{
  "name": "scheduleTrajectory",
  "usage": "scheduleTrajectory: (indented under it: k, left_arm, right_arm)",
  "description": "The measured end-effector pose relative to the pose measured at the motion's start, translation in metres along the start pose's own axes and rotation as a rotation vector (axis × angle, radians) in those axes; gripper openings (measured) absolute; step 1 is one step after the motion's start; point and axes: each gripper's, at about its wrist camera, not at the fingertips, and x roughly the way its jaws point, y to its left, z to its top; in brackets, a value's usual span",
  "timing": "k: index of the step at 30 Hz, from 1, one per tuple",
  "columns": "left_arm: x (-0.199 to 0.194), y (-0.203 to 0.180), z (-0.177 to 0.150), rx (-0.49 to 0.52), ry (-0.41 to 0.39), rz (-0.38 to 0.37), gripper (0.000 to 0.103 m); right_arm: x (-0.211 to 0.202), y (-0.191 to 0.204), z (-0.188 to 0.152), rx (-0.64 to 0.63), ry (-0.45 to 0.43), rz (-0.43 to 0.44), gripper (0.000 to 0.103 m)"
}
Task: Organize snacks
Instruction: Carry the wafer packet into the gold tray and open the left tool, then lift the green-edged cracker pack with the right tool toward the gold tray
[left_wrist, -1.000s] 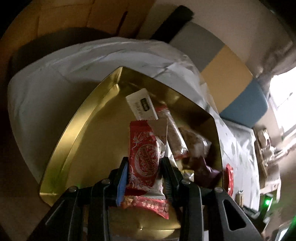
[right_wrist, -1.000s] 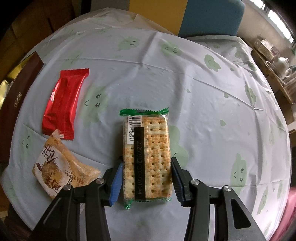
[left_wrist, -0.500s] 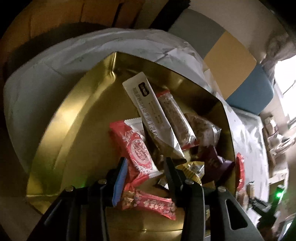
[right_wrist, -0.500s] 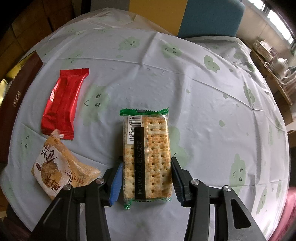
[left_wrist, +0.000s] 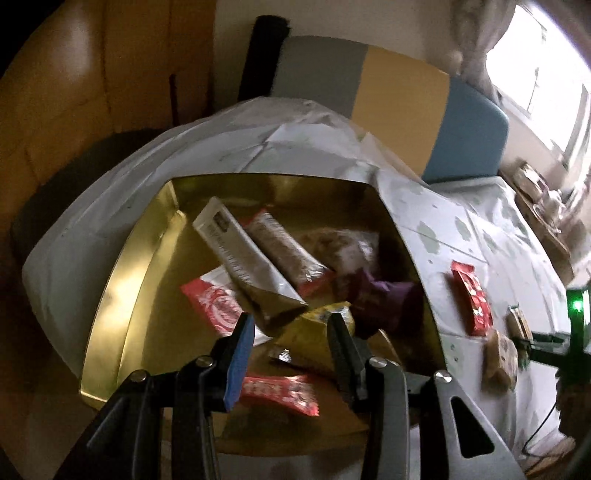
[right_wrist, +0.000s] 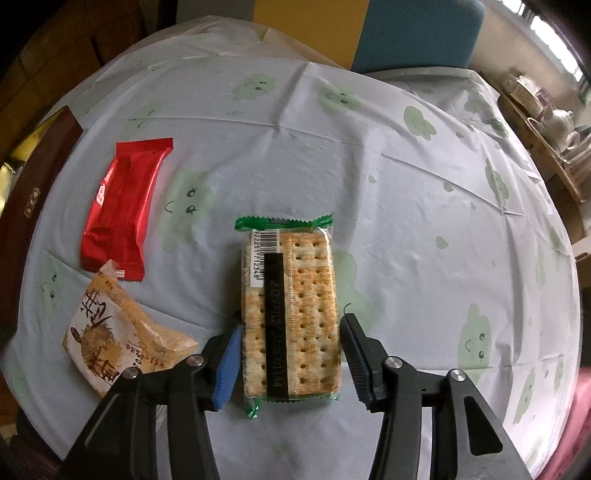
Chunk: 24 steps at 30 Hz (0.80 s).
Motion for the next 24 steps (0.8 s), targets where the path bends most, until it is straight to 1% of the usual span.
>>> scheduleTrajectory:
  k: [5,7,9,15,19,24]
  left_arm:
    - [-0.01,-0.013,-0.008,0.06,-0.023,0.005,0.041]
    - [-0.011,-0.017,-0.01,0.069,-0.025,0.006,0.041]
    - [-0.014,-0.018,-0.012,0.071,-0.032,0.004,0.041]
    - [-0.022,-0.021,-0.016,0.101,-0.057,0.004,0.041]
    - [-0.025,-0.019,-0.019,0.102,-0.071,-0.004,0.041]
    - [-0.029,-0.014,-0.022,0.098,-0.082,-0.011,0.041]
  right_arm:
    - [-0.001,0.005,-0.002,-0.025,-0.015,-0.024,0.05]
    - [-0.001,0.008,-0.003,-0.041,-0.02,-0.028,0.048]
    - [-0.001,0.01,-0.004,-0.057,-0.026,-0.041,0.048]
    - [0.0,0.008,-0.004,-0.055,-0.032,-0.032,0.048]
    - [0.0,0.005,-0.008,-0.039,-0.031,-0.022,0.047]
    - [0.002,-0.005,-0.003,0.029,-0.002,0.012,0.048]
